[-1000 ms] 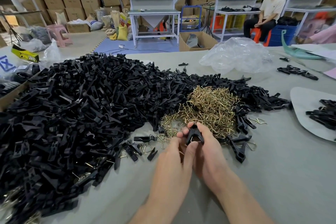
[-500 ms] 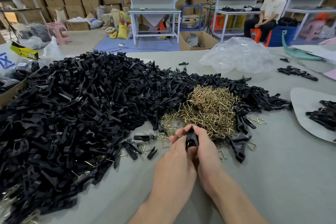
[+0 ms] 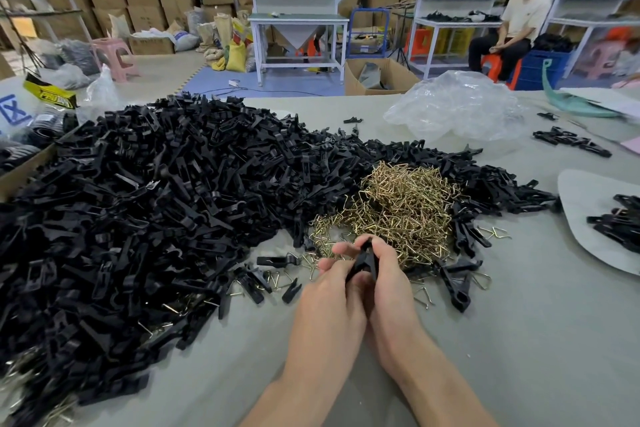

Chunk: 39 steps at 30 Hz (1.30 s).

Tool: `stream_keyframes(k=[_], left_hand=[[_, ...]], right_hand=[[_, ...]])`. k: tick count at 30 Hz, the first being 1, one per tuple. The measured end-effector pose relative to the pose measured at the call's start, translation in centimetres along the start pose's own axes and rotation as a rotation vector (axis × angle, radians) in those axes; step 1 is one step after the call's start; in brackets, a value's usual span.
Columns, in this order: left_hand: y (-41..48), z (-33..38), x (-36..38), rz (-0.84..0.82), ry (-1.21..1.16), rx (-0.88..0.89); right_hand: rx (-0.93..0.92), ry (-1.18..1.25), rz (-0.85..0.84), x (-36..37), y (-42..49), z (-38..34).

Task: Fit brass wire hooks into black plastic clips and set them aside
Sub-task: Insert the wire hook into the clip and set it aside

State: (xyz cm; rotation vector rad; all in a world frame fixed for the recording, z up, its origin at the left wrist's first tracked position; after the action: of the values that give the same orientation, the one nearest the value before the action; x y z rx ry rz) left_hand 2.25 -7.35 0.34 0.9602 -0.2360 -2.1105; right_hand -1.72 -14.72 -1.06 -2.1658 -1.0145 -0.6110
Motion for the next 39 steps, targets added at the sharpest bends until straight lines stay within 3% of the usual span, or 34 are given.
stream_keyframes(k=[5, 11, 22, 28, 31, 39], left_hand=[[0.3, -0.6, -0.3, -0.041, 0.0, 0.051], [-0.4, -0.3, 0.1, -0.087, -0.112, 0.051], [-0.2, -1.1, -0.7, 0.023, -0.193, 0.006], [0.4, 1.0, 0.9, -0.055, -0.299, -0.005], [2.1, 4.4, 3.7, -0.11, -0.327, 0.047], [12.3, 17.8, 19.7, -0.271, -0.402, 0.162]], right_hand=[[0.029, 0.085, -0.091, 0.1, -0.1, -0.2], [0.011, 0.039, -0.07, -1.0, -0.1, -0.8], [-0.121, -0.217, -0.054, -1.5, -0.6, -2.2], [-0.172, -0.119, -0.011, -3.5, -2.3, -4.5], [-0.248, -0.032, 0.067, -6.5, -4.0, -7.5], [-0.498, 0.123, 0.514, -18.0, -10.6, -16.7]])
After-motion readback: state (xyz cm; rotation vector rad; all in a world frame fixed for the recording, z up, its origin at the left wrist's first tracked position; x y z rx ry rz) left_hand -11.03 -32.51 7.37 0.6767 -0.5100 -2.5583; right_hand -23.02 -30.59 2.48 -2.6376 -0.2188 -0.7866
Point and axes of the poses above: each hand's wrist, its own y-axis towards the middle knuckle, its own x-axis out of the palm, z = x × y, the point moved 6 cm from there along y, towards the middle knuckle, and after that the axes turned 14 degrees about x, right-handed, at the moved point
